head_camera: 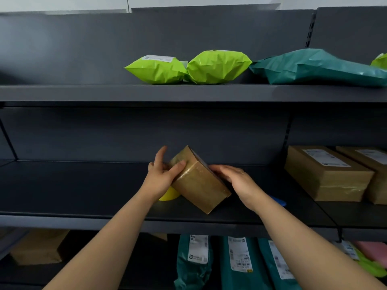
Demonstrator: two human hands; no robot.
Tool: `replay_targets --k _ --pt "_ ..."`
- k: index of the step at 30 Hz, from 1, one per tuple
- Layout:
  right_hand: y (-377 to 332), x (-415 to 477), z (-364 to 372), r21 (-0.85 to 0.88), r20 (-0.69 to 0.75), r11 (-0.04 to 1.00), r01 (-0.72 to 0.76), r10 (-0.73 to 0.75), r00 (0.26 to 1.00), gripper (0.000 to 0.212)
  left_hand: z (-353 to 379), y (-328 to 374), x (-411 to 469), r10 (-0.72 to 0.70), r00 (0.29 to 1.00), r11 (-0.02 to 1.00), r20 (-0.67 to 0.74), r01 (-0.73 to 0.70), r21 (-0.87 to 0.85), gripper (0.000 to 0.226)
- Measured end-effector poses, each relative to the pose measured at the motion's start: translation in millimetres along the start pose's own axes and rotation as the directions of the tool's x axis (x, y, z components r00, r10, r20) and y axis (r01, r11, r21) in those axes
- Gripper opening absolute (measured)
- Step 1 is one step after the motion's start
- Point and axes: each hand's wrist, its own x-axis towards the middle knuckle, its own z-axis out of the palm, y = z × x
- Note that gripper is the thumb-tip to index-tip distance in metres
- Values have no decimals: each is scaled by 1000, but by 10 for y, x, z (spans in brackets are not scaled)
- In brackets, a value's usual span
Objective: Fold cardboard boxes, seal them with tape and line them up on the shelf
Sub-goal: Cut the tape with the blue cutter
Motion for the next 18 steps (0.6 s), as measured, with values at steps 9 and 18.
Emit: replay_targets --k 9,18 --pt "1 -306 60 -250 -93 961 -119 99 991 32 -101 -145 -420 -176 948 984 264 179 11 73" --pt "65 -705 180 -227 -246 967 -112 54 968 53 120 -236 -696 -218 943 966 251 246 -85 47"
